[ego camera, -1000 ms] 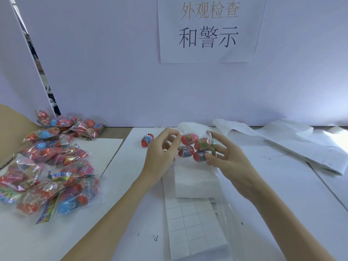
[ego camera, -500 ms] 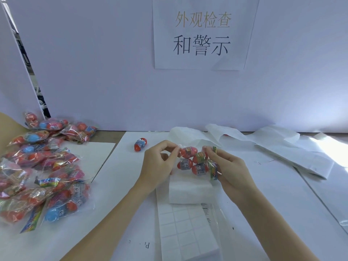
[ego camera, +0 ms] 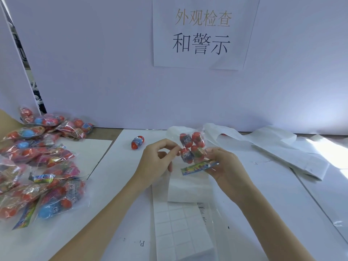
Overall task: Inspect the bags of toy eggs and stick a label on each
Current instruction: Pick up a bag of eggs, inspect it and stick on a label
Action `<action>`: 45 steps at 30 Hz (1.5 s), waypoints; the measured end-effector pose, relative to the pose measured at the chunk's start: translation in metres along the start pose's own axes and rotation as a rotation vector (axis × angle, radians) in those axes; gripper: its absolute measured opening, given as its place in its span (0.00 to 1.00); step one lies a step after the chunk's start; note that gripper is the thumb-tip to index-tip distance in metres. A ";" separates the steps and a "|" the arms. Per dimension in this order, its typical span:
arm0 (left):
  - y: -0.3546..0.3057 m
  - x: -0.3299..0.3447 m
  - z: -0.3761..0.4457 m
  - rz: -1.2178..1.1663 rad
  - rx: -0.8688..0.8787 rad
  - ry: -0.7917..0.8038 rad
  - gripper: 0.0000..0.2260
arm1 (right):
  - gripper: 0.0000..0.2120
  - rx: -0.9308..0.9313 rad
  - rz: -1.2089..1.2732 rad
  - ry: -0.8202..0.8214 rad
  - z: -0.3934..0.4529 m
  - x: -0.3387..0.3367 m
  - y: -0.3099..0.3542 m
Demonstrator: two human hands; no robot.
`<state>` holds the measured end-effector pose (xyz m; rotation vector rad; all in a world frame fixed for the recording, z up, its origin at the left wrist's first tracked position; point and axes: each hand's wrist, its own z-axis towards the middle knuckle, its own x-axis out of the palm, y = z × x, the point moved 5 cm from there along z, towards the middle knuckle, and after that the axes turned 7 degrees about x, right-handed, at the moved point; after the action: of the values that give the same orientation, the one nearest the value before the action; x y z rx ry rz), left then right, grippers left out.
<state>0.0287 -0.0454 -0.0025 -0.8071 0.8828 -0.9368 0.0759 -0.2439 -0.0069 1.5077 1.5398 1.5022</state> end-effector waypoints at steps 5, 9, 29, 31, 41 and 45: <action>-0.001 -0.002 0.000 -0.023 0.000 0.017 0.03 | 0.17 0.009 -0.317 0.005 -0.005 0.005 0.002; 0.000 -0.002 0.000 -0.018 0.000 0.008 0.04 | 0.31 -0.183 -0.508 -0.017 -0.011 0.010 0.010; -0.014 0.005 0.000 -0.433 -0.099 -0.041 0.22 | 0.13 -0.388 -0.348 0.140 -0.021 0.024 0.019; -0.013 0.005 0.000 -0.453 -0.096 -0.066 0.18 | 0.13 -0.434 -0.363 0.091 -0.021 0.022 0.020; -0.005 0.011 -0.002 -0.498 -0.105 -0.033 0.17 | 0.17 -0.273 -0.318 -0.028 -0.010 0.017 0.006; 0.000 0.014 -0.005 -0.488 -0.147 -0.080 0.14 | 0.08 -0.258 -0.320 -0.031 -0.012 0.021 0.002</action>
<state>0.0289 -0.0592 -0.0082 -1.2112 0.7009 -1.2621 0.0606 -0.2290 0.0046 1.0774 1.4266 1.4184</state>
